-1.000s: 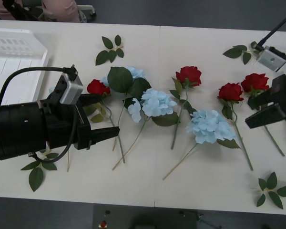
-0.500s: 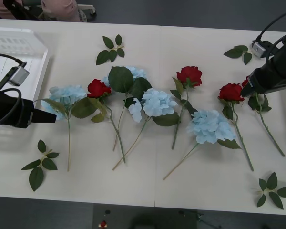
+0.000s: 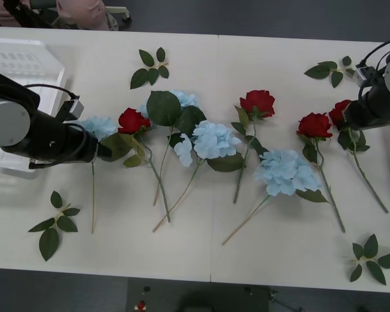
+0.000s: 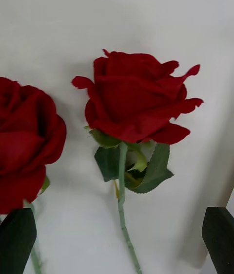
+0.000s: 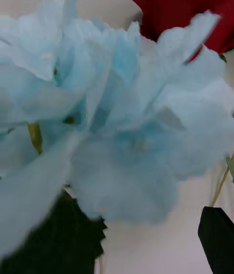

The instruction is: Put the red flowers into the right box and the blue flowers into the left box

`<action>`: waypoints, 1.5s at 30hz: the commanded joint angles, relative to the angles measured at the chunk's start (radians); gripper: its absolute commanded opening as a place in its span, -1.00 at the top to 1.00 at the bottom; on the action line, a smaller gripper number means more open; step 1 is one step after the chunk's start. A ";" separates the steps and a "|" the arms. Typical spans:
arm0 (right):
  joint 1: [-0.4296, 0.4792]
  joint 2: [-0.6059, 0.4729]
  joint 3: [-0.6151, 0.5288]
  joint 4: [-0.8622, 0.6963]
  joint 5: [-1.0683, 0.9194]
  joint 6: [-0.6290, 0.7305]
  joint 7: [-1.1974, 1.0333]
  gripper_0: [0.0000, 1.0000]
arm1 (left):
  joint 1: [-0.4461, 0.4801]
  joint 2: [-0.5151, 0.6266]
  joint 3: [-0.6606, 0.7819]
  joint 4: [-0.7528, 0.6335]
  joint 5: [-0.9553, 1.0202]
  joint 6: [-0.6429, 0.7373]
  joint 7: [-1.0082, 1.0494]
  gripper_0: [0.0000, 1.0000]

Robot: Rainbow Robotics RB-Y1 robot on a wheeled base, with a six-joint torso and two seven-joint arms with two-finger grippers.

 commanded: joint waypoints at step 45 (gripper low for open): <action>-0.084 0.069 0.288 0.315 0.012 -0.402 0.032 1.00 | -0.378 0.336 -0.174 -0.005 -0.496 0.018 -0.312 1.00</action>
